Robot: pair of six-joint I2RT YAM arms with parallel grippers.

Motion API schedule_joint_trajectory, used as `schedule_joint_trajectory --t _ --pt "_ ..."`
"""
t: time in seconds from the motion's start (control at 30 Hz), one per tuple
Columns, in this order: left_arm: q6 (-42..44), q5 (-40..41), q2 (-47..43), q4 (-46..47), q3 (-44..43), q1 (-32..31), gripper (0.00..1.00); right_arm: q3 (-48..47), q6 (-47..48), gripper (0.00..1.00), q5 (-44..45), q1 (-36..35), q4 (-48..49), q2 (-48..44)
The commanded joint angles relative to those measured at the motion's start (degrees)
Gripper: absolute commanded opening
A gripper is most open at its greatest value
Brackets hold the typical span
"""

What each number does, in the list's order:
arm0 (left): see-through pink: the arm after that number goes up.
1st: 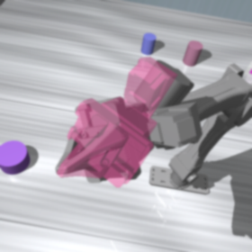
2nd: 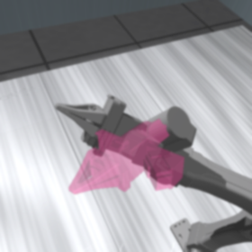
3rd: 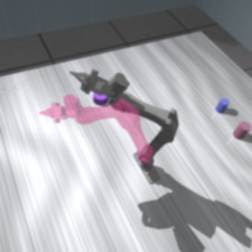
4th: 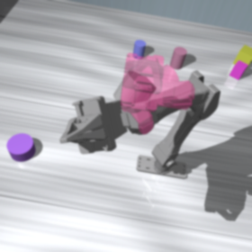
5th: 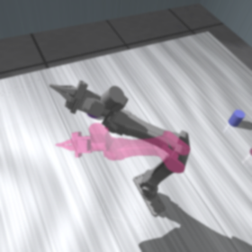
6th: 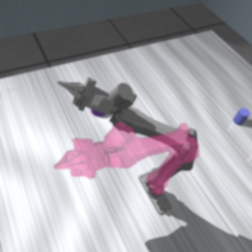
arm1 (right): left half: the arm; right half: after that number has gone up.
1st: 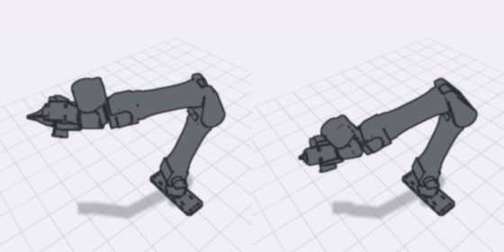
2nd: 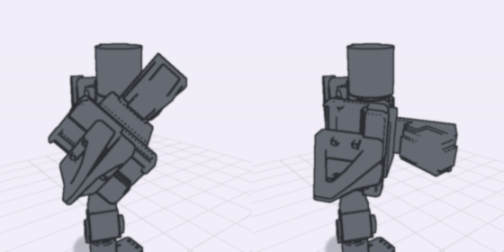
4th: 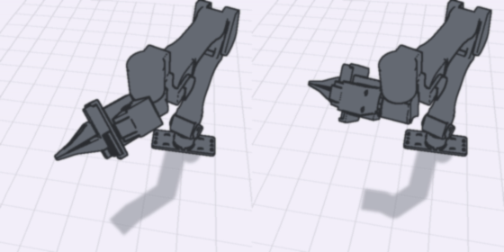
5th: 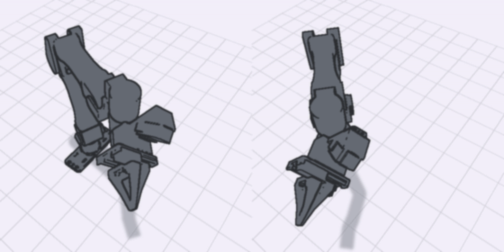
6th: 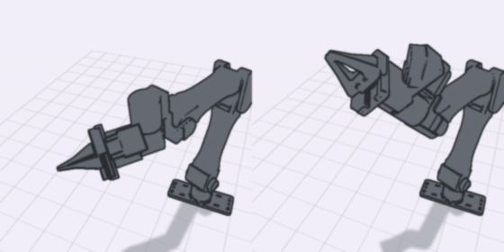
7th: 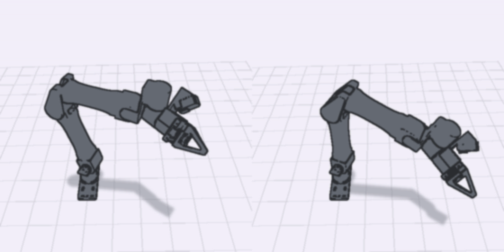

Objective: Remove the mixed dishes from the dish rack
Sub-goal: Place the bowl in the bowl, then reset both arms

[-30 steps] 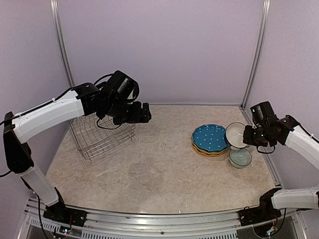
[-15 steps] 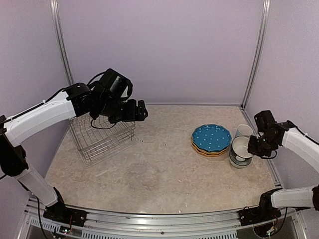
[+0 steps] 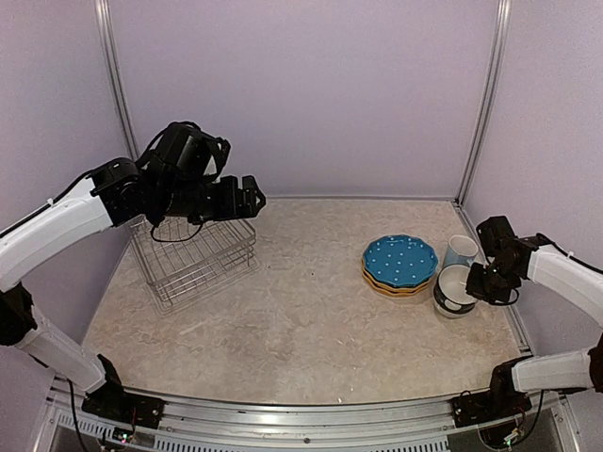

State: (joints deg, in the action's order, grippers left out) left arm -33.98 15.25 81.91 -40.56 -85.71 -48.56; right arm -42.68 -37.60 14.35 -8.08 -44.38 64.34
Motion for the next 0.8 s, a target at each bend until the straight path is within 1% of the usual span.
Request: schedule_joint_trajectory --t 0.0,0.03,0.17,0.27,0.33,0.4,0.47,0.53,0.57,0.63,0.67,0.77 --pt "1.4 2.1 -2.5 1.7 0.7 0.2 0.95 0.2 -1.5 0.08 1.9 0.9 3.0 0.9" --pt "1.5 2.3 -2.9 1.7 0.7 0.2 0.95 0.2 -1.5 0.1 1.8 0.9 3.2 1.1" --pt "1.7 3.7 -4.3 1.7 1.0 0.2 0.95 0.3 -1.6 0.26 1.4 1.0 3.5 1.0" --pt "1.8 5.5 -6.0 1.7 1.6 0.2 0.97 0.0 -2.0 0.34 1.2 1.0 2.7 -1.1" --pt "2.2 7.2 -7.3 2.1 2.2 0.2 0.99 -1.4 -2.1 0.41 1.7 1.0 1.5 -3.5" --pt "2.7 9.0 -8.9 2.6 2.8 0.2 0.99 -3.4 -1.3 0.53 2.4 1.0 0.0 -5.9" --pt "3.6 11.1 -10.4 3.4 3.4 0.3 0.99 -6.0 1.3 0.64 1.3 1.0 -0.7 -7.6" --pt "5.1 13.2 -12.2 4.3 3.9 0.3 0.99 -8.1 5.0 0.76 -2.0 1.0 0.2 -9.2" --pt "5.8 14.2 -13.2 5.1 4.0 0.4 0.99 -9.0 7.6 0.85 -4.2 1.0 1.2 -10.1" --pt "7.3 16.0 -15.1 6.2 4.4 0.5 0.99 -10.2 11.2 0.97 -7.9 1.0 3.8 -12.1" --pt "8.2 16.7 -16.2 6.8 4.5 0.6 0.99 -10.9 12.4 0.99 -9.3 1.0 5.0 -13.2" --pt "10.5 18.2 -18.9 8.1 4.4 0.7 0.99 -12.3 16.0 1.0 -15.9 1.0 9.3 -16.5"
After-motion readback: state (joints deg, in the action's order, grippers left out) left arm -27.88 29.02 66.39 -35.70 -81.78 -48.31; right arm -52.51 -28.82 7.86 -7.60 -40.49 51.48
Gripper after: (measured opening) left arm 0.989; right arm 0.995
